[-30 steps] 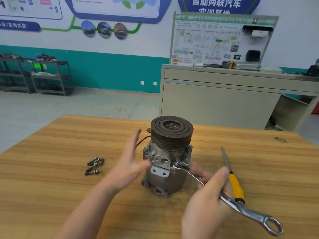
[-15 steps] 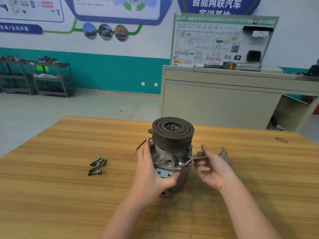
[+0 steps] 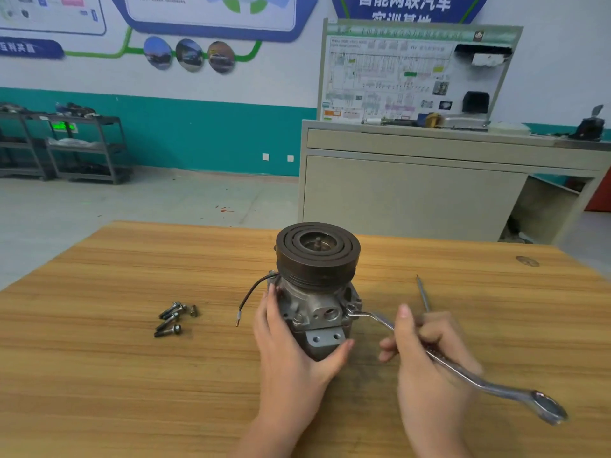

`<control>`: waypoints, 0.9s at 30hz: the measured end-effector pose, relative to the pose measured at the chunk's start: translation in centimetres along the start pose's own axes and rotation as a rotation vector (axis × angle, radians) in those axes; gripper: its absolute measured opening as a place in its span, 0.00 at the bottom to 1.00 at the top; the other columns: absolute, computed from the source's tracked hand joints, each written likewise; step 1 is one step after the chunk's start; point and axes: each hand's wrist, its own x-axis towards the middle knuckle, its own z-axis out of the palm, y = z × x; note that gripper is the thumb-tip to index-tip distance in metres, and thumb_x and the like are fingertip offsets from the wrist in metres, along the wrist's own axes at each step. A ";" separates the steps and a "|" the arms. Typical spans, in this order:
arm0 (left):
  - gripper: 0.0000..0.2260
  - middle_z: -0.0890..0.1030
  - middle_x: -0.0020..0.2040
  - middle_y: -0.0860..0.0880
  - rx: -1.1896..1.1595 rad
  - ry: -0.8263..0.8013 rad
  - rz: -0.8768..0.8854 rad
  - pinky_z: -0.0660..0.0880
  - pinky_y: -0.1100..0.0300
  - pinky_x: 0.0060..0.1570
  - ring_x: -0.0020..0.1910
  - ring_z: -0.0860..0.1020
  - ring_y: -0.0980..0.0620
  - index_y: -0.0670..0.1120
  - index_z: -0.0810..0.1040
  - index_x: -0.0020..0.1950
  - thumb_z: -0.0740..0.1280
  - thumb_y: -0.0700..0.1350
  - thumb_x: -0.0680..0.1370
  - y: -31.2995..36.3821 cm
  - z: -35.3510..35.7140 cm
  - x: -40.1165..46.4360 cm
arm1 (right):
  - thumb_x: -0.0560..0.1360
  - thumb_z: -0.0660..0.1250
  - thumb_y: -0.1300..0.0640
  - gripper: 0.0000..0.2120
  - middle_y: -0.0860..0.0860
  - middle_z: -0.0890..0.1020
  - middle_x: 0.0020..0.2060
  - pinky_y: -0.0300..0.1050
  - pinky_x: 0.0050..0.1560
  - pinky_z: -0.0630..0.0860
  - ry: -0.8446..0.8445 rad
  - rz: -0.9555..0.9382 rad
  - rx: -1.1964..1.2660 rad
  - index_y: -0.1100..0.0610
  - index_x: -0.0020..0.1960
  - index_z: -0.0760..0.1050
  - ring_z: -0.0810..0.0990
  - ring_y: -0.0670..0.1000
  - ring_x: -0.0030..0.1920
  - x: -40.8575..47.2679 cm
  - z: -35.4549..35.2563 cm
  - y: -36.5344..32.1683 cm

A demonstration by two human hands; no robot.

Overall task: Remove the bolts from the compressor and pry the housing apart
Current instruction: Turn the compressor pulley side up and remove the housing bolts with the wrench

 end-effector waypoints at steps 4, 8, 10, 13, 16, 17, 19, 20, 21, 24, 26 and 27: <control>0.54 0.60 0.73 0.44 0.016 0.010 0.008 0.55 0.57 0.71 0.73 0.58 0.51 0.49 0.50 0.76 0.80 0.56 0.61 -0.4 0.1 -0.4 | 0.77 0.66 0.49 0.17 0.45 0.73 0.31 0.41 0.26 0.73 -0.031 -0.221 -0.239 0.48 0.31 0.68 0.76 0.45 0.27 -1.3 1.4 -1.2; 0.56 0.55 0.74 0.55 -0.037 0.033 -0.041 0.56 0.62 0.71 0.74 0.53 0.62 0.51 0.47 0.78 0.77 0.64 0.61 0.0 0.7 -0.5 | 0.77 0.65 0.58 0.22 0.48 0.68 0.29 0.28 0.31 0.62 -0.005 -0.298 -0.281 0.60 0.26 0.65 0.67 0.42 0.29 -2.3 2.3 -1.2; 0.58 0.55 0.76 0.50 -0.038 0.028 -0.053 0.51 0.70 0.70 0.75 0.52 0.61 0.49 0.46 0.79 0.79 0.58 0.61 -0.3 1.0 -0.5 | 0.76 0.64 0.58 0.21 0.48 0.70 0.27 0.32 0.33 0.66 0.021 -0.208 -0.113 0.59 0.25 0.69 0.70 0.44 0.30 -1.9 1.5 -0.1; 0.58 0.55 0.77 0.52 -0.064 0.017 -0.069 0.51 0.69 0.71 0.76 0.53 0.56 0.52 0.44 0.79 0.79 0.57 0.61 -0.5 1.0 -0.6 | 0.72 0.68 0.56 0.15 0.47 0.73 0.26 0.38 0.27 0.69 0.082 0.352 0.409 0.52 0.26 0.73 0.72 0.48 0.25 0.2 0.2 2.1; 0.58 0.54 0.76 0.55 -0.091 0.021 -0.060 0.54 0.58 0.73 0.77 0.52 0.55 0.55 0.43 0.78 0.79 0.57 0.60 -0.8 1.2 -0.6 | 0.70 0.66 0.50 0.14 0.48 0.69 0.24 0.35 0.20 0.63 -0.078 0.807 0.609 0.52 0.27 0.74 0.65 0.45 0.19 3.5 0.2 4.5; 0.58 0.54 0.76 0.55 -0.097 0.023 -0.058 0.53 0.57 0.73 0.77 0.51 0.55 0.55 0.43 0.78 0.79 0.57 0.60 -0.8 1.3 -0.6 | 0.70 0.66 0.49 0.14 0.49 0.69 0.23 0.35 0.19 0.61 -0.171 0.893 0.631 0.53 0.28 0.74 0.63 0.45 0.18 4.5 0.5 5.0; 0.58 0.54 0.76 0.56 -0.107 0.025 -0.060 0.53 0.58 0.73 0.77 0.51 0.56 0.57 0.41 0.76 0.78 0.58 0.59 -0.9 1.3 -0.5 | 0.71 0.67 0.49 0.14 0.50 0.69 0.20 0.34 0.18 0.60 -0.350 1.009 0.633 0.55 0.30 0.75 0.62 0.45 0.16 6.0 1.0 5.6; 0.58 0.54 0.75 0.56 -0.109 0.025 -0.062 0.52 0.59 0.73 0.77 0.51 0.56 0.57 0.42 0.76 0.78 0.58 0.58 -1.0 1.3 -0.5 | 0.70 0.70 0.49 0.13 0.51 0.70 0.20 0.33 0.18 0.60 -0.419 1.032 0.634 0.56 0.31 0.75 0.64 0.44 0.16 6.5 0.9 5.6; 0.58 0.54 0.75 0.56 -0.114 0.024 -0.065 0.53 0.59 0.73 0.77 0.52 0.56 0.58 0.42 0.76 0.79 0.59 0.58 -1.0 1.3 -0.5 | 0.67 0.73 0.50 0.13 0.52 0.72 0.20 0.33 0.17 0.60 -0.461 1.030 0.654 0.56 0.31 0.75 0.65 0.44 0.17 7.0 0.7 5.3; 0.55 0.56 0.74 0.57 -0.137 0.035 -0.043 0.55 0.59 0.73 0.76 0.54 0.56 0.62 0.46 0.75 0.77 0.62 0.57 -1.0 1.2 -0.4 | 0.58 0.79 0.56 0.14 0.53 0.74 0.23 0.31 0.16 0.62 -0.379 0.877 0.729 0.54 0.30 0.73 0.69 0.43 0.18 7.8 -0.7 3.9; 0.53 0.56 0.74 0.56 -0.134 0.044 -0.017 0.55 0.63 0.72 0.75 0.55 0.55 0.67 0.45 0.72 0.76 0.63 0.57 -0.9 1.2 -0.3 | 0.59 0.77 0.58 0.15 0.52 0.74 0.22 0.32 0.17 0.62 -0.280 0.721 0.619 0.52 0.29 0.70 0.69 0.44 0.19 7.0 -1.4 2.7; 0.54 0.56 0.74 0.54 -0.126 0.047 -0.008 0.55 0.63 0.72 0.75 0.56 0.55 0.69 0.45 0.71 0.79 0.61 0.57 -0.9 1.2 -0.3 | 0.61 0.76 0.59 0.15 0.52 0.74 0.22 0.32 0.18 0.63 -0.251 0.652 0.537 0.51 0.29 0.69 0.69 0.45 0.19 6.1 -1.5 2.2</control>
